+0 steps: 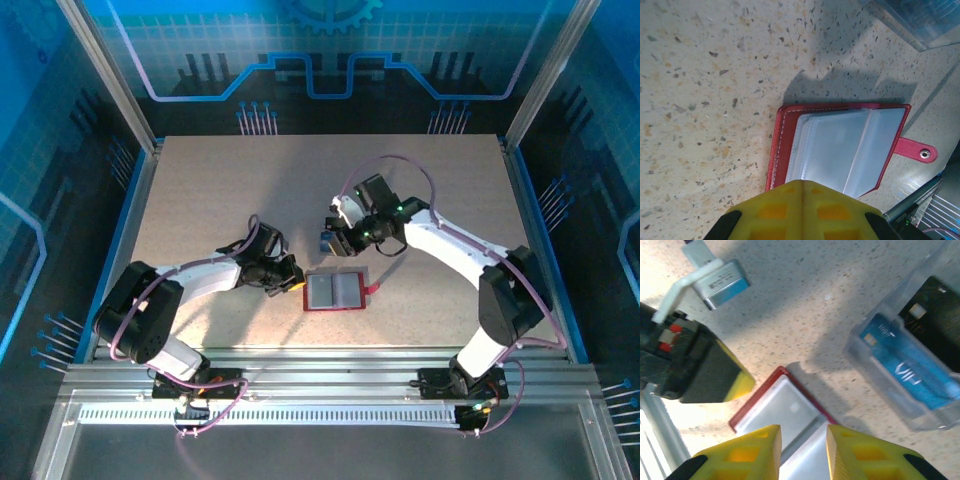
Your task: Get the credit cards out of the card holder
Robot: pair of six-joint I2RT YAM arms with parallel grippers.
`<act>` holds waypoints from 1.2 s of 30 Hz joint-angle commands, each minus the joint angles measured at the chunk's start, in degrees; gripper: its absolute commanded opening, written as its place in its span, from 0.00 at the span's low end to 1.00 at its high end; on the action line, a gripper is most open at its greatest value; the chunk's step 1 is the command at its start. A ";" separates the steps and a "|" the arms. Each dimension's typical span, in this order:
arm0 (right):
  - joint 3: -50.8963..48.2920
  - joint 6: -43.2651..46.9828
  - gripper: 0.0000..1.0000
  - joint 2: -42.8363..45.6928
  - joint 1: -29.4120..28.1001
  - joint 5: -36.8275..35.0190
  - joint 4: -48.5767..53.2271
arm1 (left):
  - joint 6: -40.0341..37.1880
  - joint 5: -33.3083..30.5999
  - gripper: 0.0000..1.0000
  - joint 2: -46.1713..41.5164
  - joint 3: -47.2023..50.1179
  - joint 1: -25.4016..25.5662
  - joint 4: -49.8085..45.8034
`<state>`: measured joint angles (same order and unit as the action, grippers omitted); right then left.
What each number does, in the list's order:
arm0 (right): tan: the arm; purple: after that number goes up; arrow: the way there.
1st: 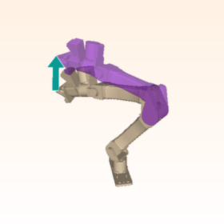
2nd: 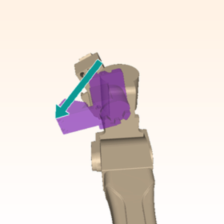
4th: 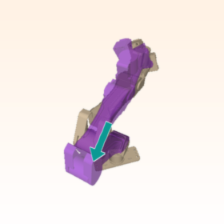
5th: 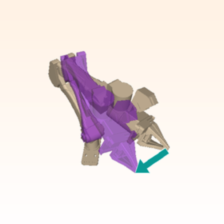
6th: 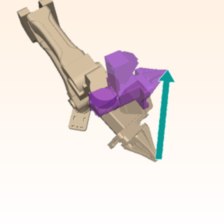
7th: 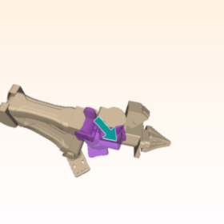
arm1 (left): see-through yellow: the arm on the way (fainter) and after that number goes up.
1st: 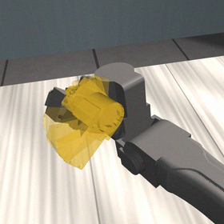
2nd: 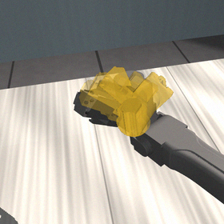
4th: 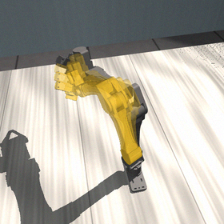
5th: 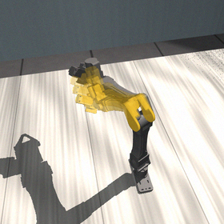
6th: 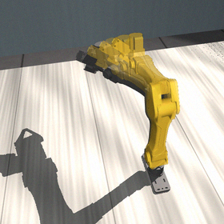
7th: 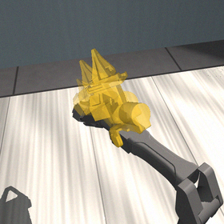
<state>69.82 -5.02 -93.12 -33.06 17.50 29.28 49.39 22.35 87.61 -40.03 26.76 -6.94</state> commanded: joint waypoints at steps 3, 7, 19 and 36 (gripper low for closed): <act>-5.51 -11.41 0.28 3.94 -2.92 4.83 -8.30 | -0.17 1.23 0.06 0.69 -0.12 0.86 0.62; -8.86 -15.05 0.26 4.79 -5.29 5.04 -10.10 | -0.20 0.86 0.06 1.36 0.11 1.00 0.21; -14.87 -30.24 0.19 0.25 -5.74 10.93 -15.10 | 0.12 1.29 0.02 2.99 0.85 1.31 1.69; -16.29 -34.16 0.30 -6.17 -5.35 11.92 -16.73 | -0.43 1.38 0.01 6.96 -1.18 1.51 0.87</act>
<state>54.37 -37.80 -98.02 -38.28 27.70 13.80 49.52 22.98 93.03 -40.05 27.66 -5.21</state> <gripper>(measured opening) 0.294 0.054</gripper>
